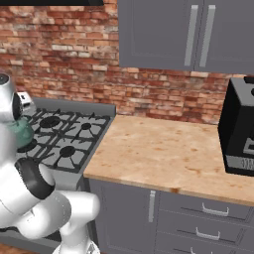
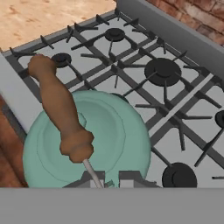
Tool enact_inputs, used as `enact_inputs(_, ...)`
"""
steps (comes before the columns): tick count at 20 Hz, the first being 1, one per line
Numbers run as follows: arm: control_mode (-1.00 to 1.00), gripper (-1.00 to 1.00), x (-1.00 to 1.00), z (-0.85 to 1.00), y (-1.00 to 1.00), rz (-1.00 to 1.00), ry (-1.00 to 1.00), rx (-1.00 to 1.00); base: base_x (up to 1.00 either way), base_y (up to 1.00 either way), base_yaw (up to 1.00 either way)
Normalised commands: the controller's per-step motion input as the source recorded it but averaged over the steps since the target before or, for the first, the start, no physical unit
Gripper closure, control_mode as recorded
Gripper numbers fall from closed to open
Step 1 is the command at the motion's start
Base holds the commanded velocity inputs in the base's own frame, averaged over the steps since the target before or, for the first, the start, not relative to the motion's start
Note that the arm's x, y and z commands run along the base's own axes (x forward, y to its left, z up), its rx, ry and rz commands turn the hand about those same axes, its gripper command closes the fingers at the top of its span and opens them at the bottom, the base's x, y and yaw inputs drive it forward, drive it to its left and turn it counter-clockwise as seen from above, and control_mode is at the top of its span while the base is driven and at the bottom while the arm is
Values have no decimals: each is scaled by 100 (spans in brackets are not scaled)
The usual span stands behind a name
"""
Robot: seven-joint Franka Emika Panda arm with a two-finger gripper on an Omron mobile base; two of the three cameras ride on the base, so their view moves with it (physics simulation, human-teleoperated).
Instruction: The kettle is done boiling. Turn off the stove, then wait for 300 timesteps before moving the kettle to the dining table.
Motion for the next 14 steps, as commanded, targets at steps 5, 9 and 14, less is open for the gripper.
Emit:
enact_inputs(5,100,100,-17,0,-1,-1,-7,0,-43,-9,-8)
enact_inputs(9,100,100,0,0,0,0,0,0,-60,-15,-15)
enact_inputs(14,100,100,0,0,0,0,0,0,-42,-12,-16)
